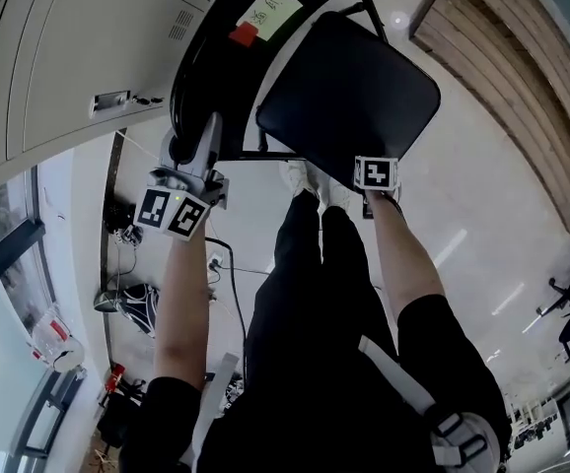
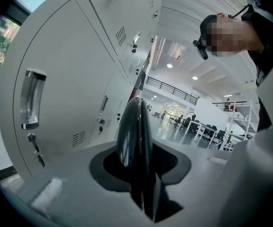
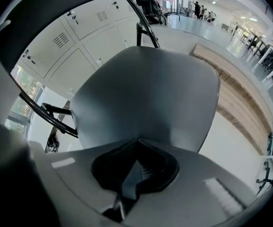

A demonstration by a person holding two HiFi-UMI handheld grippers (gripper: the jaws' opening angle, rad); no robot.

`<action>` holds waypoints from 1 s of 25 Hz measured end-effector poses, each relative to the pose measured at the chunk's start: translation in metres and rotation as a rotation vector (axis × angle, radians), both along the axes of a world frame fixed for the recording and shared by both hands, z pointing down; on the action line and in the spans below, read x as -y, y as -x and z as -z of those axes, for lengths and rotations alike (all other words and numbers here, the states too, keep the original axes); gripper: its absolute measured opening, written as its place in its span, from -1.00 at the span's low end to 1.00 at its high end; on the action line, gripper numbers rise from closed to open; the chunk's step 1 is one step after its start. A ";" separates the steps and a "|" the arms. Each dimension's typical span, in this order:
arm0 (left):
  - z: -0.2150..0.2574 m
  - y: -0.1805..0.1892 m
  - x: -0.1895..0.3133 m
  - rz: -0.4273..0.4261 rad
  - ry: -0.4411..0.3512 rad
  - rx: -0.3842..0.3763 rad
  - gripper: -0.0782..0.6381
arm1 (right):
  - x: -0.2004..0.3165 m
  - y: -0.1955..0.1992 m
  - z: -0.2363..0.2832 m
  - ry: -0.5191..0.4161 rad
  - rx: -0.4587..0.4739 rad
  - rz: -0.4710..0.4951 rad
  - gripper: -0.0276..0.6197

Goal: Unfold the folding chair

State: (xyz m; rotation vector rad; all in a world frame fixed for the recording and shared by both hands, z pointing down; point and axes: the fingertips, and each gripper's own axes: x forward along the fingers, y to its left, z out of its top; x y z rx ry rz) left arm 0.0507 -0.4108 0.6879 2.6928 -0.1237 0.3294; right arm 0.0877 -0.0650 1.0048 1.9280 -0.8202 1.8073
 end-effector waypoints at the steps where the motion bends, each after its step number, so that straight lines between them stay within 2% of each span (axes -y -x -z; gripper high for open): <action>1: -0.003 0.001 0.002 -0.005 0.005 -0.002 -0.45 | -0.002 0.002 -0.002 0.015 0.007 0.003 -0.90; 7: -0.015 0.000 0.013 -0.015 0.037 -0.009 -0.45 | -0.005 0.007 -0.020 0.067 0.016 0.011 -0.90; 10: -0.021 0.000 0.015 -0.022 0.054 -0.015 -0.45 | -0.008 0.011 -0.032 0.065 0.026 0.026 -0.90; 16: -0.025 0.000 0.014 -0.029 0.076 -0.041 -0.46 | 0.001 0.011 -0.028 0.070 -0.027 0.003 -0.90; 20: -0.030 0.004 0.013 -0.027 0.074 0.003 -0.44 | -0.002 0.008 -0.026 0.074 -0.012 -0.022 -0.90; 25: -0.033 0.013 0.021 0.024 0.026 0.060 -0.22 | 0.004 -0.009 0.002 0.035 -0.071 -0.006 -0.90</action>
